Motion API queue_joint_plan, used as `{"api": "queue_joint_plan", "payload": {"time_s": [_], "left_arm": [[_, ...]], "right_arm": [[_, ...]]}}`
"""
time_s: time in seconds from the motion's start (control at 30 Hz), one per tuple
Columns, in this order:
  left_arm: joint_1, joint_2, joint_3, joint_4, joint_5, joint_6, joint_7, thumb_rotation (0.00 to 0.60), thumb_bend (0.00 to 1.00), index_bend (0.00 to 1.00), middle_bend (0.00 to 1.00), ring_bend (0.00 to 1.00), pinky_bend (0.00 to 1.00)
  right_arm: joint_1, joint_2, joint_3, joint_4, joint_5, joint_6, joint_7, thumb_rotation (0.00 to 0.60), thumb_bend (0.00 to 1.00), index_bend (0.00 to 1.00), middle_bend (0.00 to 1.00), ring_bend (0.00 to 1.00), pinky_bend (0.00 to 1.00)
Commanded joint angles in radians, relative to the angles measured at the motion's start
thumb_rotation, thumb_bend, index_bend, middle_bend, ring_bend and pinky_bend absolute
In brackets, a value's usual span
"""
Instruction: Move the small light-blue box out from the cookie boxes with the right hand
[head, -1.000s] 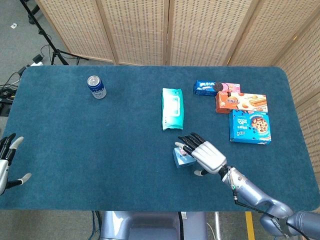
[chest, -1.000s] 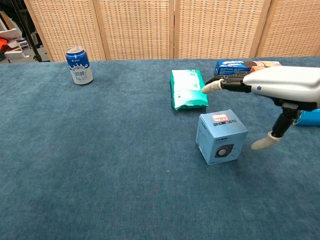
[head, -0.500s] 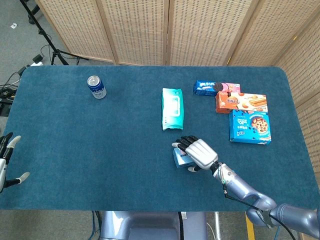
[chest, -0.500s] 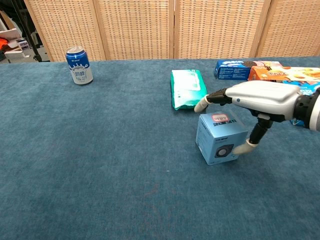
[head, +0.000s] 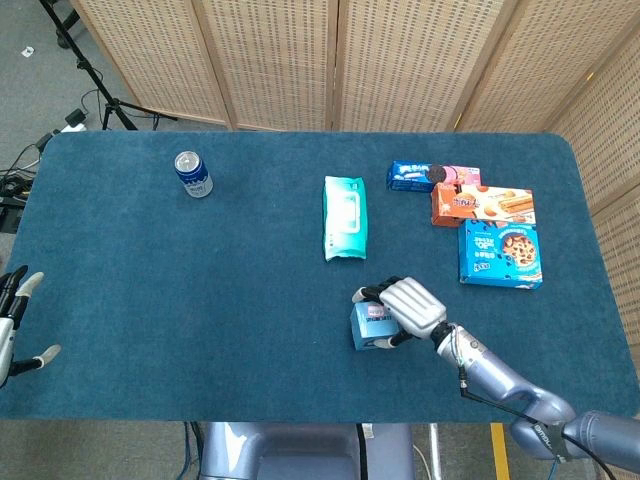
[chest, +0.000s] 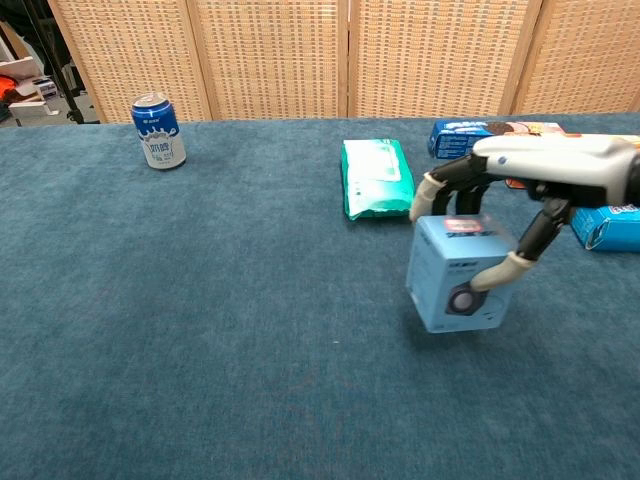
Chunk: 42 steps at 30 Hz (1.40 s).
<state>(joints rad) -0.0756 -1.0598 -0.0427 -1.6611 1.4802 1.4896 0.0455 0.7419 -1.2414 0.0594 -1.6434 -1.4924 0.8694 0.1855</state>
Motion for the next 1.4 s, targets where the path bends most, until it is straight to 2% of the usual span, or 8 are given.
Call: {"api": "queue_joint_plan", "payload": {"time_s": [0.03,0.2,0.3,0.4,0.5,1.0,1.17,1.4], "left_arm": [[0.002,0.0,0.001,-0.002,0.004,0.006,0.001,0.6,0.0,0.0,0.0,0.0,0.0],[0.001,0.0,0.0,-0.002,0.002,0.003,0.002,0.6,0.0,0.0,0.0,0.0,0.0],[-0.001,-0.001,0.001,-0.002,0.0,-0.003,0.008,0.6,0.0,0.0,0.0,0.0,0.0],[-0.001,-0.003,0.0,-0.002,-0.002,-0.003,0.011,0.6,0.0,0.0,0.0,0.0,0.0],[-0.001,-0.003,-0.001,-0.002,-0.004,-0.002,0.01,0.6,0.0,0.0,0.0,0.0,0.0],[-0.002,-0.004,0.002,-0.002,0.007,0.0,0.01,0.6,0.0,0.0,0.0,0.0,0.0],[-0.003,-0.001,0.006,-0.001,0.01,-0.005,0.003,0.6,0.0,0.0,0.0,0.0,0.0],[0.002,0.0,0.009,-0.003,0.02,0.005,0.001,0.6,0.0,0.0,0.0,0.0,0.0]], "right_arm": [[0.092,0.187,0.018,-0.127,0.167,-0.263,0.074,0.6,0.62,0.49,0.55,0.5,0.34],[0.2,0.246,0.01,-0.099,0.293,-0.565,0.154,0.6,0.62,0.49,0.55,0.5,0.34],[0.216,0.215,0.005,-0.046,0.316,-0.613,0.164,0.6,0.61,0.49,0.54,0.5,0.34],[0.215,0.191,-0.001,-0.018,0.322,-0.61,0.156,0.6,0.38,0.35,0.26,0.24,0.28],[0.209,0.177,-0.001,-0.009,0.323,-0.599,0.153,0.6,0.03,0.03,0.0,0.0,0.08],[0.032,0.145,0.013,-0.068,0.187,-0.098,-0.078,0.6,0.0,0.0,0.0,0.0,0.02],[-0.072,0.173,-0.045,-0.115,0.022,0.093,-0.14,0.6,0.0,0.0,0.0,0.0,0.02],[-0.126,0.141,-0.115,-0.049,-0.082,0.131,-0.162,0.6,0.0,0.0,0.0,0.0,0.02]]}}
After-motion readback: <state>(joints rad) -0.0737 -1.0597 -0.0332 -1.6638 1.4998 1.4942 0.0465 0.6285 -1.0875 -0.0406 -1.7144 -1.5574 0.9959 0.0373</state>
